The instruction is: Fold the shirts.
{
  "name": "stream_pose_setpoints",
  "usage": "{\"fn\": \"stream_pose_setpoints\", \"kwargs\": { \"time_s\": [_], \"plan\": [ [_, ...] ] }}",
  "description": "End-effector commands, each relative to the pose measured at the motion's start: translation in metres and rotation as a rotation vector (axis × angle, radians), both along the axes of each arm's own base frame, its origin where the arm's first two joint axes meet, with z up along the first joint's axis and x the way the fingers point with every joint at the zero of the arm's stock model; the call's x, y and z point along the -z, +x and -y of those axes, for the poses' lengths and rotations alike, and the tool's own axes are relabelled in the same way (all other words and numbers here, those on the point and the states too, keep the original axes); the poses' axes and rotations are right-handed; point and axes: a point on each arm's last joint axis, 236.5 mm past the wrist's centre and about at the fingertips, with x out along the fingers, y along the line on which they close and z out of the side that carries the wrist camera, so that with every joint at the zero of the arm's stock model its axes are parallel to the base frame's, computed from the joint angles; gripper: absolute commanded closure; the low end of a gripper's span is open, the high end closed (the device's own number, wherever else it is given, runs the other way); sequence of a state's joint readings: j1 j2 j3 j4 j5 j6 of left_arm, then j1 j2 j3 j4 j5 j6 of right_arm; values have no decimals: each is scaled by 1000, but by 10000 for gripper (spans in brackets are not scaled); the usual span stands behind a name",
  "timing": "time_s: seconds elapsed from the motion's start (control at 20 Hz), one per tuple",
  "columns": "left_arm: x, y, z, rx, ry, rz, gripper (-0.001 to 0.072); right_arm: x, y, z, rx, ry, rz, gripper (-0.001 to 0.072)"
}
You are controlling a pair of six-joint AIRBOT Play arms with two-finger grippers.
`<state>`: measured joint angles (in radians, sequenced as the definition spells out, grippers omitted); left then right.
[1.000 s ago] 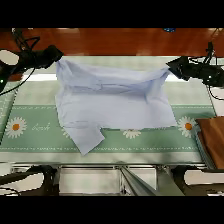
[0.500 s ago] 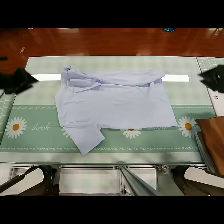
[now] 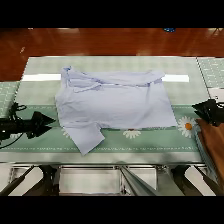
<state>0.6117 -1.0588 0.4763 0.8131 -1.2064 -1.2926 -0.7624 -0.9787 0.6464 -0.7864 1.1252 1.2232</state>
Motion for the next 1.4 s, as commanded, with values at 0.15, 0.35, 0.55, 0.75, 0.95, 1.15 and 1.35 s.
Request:
{"fn": "stream_pose_setpoints", "kwargs": {
  "time_s": [0.15,0.35,0.55,0.75,0.95,1.15,1.35],
  "plan": [
    [11,16,39,1,-137,31,199,5,-10,-10,2,29,-18,304],
    [38,21,51,12,-114,-30,200,5,-10,-11,-1,31,-20,304],
    [33,33,58,60,-106,-7,648,12,-16,-4,-2,-11,-50,304],
    [18,46,61,115,-101,44,692,47,-61,25,62,-110,-279,304],
    [15,50,60,123,-97,59,692,76,-87,-6,47,41,-387,304],
    [15,50,60,125,-96,61,691,86,-62,-37,-7,174,-332,304],
    [15,50,60,124,-95,61,692,107,-46,-66,-91,212,-361,304]
  ]
}}
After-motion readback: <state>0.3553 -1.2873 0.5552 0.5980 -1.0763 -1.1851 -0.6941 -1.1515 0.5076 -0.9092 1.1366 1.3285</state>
